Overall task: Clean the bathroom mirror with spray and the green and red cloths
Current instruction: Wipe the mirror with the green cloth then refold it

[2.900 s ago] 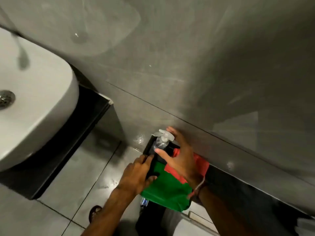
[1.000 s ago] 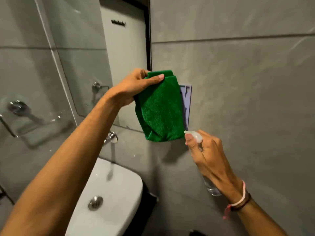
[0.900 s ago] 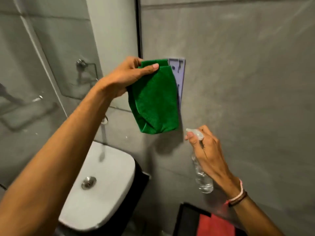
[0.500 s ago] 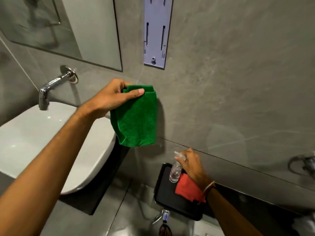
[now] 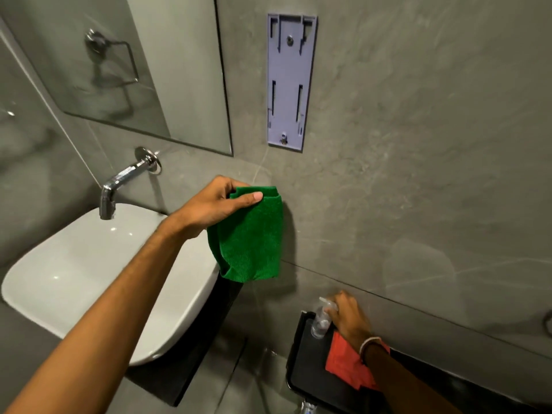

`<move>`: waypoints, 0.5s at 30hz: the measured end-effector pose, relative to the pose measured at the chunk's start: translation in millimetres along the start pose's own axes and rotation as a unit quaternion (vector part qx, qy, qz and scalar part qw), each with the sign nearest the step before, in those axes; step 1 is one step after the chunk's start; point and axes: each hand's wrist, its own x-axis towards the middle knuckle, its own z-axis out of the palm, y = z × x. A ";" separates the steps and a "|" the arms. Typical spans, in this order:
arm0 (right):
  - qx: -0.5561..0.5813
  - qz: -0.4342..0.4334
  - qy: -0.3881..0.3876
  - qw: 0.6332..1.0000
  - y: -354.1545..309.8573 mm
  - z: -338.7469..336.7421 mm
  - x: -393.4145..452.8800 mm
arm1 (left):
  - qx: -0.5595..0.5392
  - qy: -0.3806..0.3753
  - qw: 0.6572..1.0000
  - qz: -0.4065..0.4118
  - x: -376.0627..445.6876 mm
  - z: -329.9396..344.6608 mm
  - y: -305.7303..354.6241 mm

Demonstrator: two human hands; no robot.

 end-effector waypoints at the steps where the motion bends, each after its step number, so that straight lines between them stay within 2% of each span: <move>1: -0.010 0.003 -0.011 1.000 -1.9 -1.5 0.0 | 0.000 -0.004 1.000 0.001 -0.2 -1.1 6.1; 5: -0.025 -0.050 -0.013 0.998 -38.3 -20.2 -3.0 | 0.013 -0.019 0.999 0.035 -3.6 -7.4 31.1; 7: 0.076 -0.108 0.033 0.991 -96.2 -58.4 -7.6 | 0.034 -0.024 0.998 0.055 -9.7 -25.1 58.5; 8: 0.163 -0.139 0.042 0.976 -123.5 -82.1 -11.4 | 0.038 -0.032 0.997 0.058 -9.4 -29.8 71.6; 9: 0.225 -0.198 0.019 0.954 -157.6 -108.4 -19.4 | 0.044 -0.031 0.996 0.072 -13.3 -36.7 89.8; 10: 0.263 -0.255 -0.026 0.930 -192.4 -135.5 -32.6 | 0.059 -0.025 0.994 0.088 -19.0 -44.6 111.7; 12: 0.297 -0.345 -0.055 0.889 -254.7 -183.8 -60.4 | 0.041 -0.020 0.991 0.129 -22.0 -63.3 150.5; 14: 0.350 -0.410 -0.039 0.841 -311.0 -226.4 -80.5 | -0.015 0.018 0.984 0.178 -33.4 -88.5 193.2; 15: 0.371 -0.433 -0.025 0.821 -339.4 -247.9 -88.2 | -0.078 0.043 0.974 0.208 -41.6 -106.9 216.2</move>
